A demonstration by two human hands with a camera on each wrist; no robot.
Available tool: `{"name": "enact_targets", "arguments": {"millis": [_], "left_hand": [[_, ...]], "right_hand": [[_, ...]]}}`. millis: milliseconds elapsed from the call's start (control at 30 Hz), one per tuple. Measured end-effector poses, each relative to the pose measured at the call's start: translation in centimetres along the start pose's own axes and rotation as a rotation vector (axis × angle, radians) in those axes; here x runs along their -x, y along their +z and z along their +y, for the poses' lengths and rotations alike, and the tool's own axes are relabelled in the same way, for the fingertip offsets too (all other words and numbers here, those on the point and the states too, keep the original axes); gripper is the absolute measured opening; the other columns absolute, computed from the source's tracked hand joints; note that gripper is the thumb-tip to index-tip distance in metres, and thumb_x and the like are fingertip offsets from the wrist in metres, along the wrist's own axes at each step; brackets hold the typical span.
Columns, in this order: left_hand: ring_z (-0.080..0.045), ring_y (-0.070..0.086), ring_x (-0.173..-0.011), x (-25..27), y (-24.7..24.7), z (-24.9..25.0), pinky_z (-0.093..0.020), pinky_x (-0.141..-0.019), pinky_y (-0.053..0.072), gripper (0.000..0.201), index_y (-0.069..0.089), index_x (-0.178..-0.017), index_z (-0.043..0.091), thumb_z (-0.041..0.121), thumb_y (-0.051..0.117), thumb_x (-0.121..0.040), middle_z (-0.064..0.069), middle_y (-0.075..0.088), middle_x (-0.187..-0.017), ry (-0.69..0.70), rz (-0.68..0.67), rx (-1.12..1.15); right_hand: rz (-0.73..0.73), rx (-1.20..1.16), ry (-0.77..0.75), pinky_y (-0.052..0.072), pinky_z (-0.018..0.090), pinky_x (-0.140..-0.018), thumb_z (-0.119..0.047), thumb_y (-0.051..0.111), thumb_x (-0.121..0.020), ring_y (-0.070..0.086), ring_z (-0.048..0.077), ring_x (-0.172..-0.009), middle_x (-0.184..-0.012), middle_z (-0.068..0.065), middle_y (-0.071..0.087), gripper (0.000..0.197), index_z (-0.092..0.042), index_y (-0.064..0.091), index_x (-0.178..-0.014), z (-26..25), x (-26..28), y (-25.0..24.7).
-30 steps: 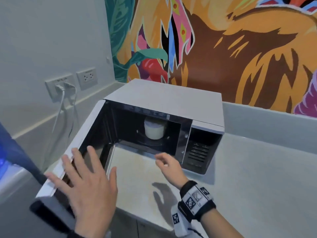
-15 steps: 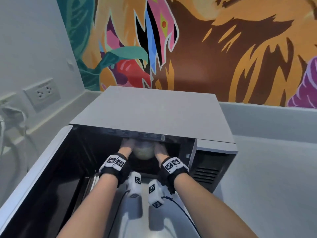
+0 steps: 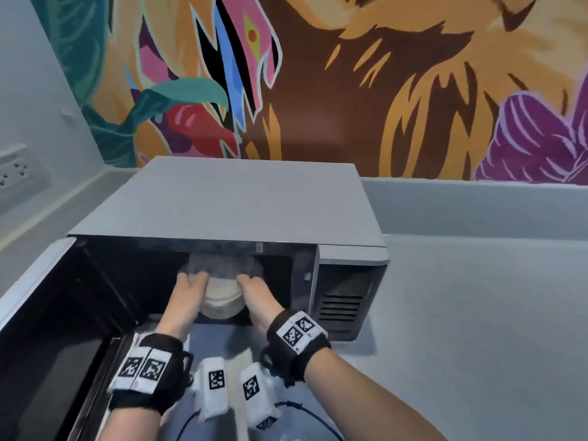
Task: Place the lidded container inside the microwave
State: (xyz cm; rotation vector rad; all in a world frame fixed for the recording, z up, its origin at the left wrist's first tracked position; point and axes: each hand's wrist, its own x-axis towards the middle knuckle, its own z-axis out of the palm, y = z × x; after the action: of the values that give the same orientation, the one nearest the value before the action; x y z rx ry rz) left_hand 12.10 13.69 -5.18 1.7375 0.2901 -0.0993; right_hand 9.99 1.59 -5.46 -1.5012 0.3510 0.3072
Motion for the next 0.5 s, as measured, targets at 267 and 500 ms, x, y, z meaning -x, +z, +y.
{"name": "enact_targets", "arguments": {"millis": [267, 500], "left_hand": [[-0.018, 0.056, -0.103, 18.7, 4.3, -4.6, -0.025, -0.077, 0.044, 0.035, 0.034, -0.133, 0.018, 0.025, 0.037, -0.099, -0.001, 0.055, -0.119, 0.055, -0.109, 0.112], [-0.026, 0.055, -0.118, 23.5, 14.1, -9.9, -0.039, -0.100, 0.048, 0.041, 0.035, -0.135, 0.010, 0.022, 0.043, -0.096, -0.013, 0.054, -0.133, -0.072, -0.308, 0.050]], "right_hand": [[-0.134, -0.165, -0.099, 0.048, 0.027, -0.101, -0.027, 0.040, -0.098, 0.053, 0.011, -0.120, -0.132, -0.004, 0.052, 0.047, -0.027, 0.023, -0.142, 9.8, 13.5, -7.2], [0.113, -0.226, -0.035, 0.035, 0.041, -0.113, -0.025, 0.042, -0.097, 0.045, 0.023, -0.129, -0.142, 0.007, 0.044, 0.054, -0.019, 0.020, -0.146, 16.1, 18.8, -17.5]]}}
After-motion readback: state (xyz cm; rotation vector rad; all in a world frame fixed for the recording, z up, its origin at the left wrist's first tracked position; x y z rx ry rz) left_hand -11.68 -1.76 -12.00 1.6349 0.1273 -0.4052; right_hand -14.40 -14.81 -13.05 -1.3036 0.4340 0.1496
